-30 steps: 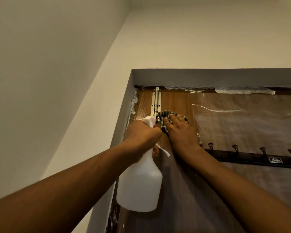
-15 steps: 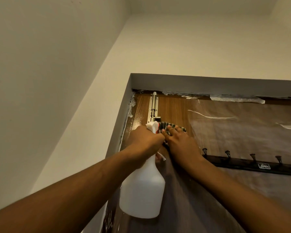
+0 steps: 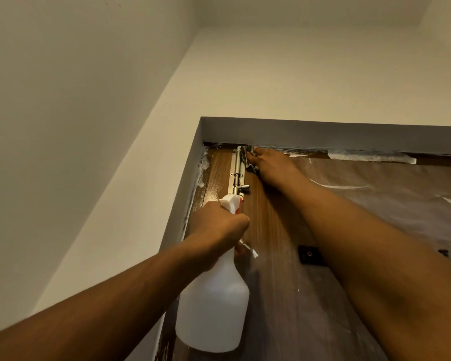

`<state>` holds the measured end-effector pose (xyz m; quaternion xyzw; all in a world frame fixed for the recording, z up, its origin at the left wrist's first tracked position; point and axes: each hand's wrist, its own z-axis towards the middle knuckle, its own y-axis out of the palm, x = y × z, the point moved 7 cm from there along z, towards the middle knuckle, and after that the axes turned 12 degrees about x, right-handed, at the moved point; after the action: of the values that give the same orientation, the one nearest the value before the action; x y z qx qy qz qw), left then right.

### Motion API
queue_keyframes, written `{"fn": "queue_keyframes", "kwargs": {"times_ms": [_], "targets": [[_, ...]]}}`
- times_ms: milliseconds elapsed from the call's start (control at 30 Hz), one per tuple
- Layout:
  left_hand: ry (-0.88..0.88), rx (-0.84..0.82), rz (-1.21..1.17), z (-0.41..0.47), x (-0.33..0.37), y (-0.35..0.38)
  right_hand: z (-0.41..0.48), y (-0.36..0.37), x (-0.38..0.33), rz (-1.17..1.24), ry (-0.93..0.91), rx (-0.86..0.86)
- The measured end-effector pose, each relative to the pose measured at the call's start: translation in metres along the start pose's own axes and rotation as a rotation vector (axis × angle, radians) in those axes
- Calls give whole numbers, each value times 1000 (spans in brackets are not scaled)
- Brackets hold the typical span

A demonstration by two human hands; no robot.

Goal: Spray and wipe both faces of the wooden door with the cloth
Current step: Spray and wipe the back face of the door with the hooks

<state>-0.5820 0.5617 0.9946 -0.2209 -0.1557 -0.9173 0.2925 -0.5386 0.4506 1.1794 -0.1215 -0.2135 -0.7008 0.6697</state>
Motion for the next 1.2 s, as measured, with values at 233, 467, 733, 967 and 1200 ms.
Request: {"fn": "queue_keyframes", "kwargs": {"times_ms": [233,467,733,967,1200], "targets": [[9,44,-18,11,18,-9,-66,-21,-39,333,-129,86],[-20,-45,-73,-9,37,51,-124,-2,0,313,-154,25],[-2,-52,-87,-6,49,83,-39,28,95,205,309,54],[19,-33,-50,4,67,62,-81,11,68,390,31,-27],[5,-72,-105,-44,78,100,-126,34,162,259,208,-66]]}}
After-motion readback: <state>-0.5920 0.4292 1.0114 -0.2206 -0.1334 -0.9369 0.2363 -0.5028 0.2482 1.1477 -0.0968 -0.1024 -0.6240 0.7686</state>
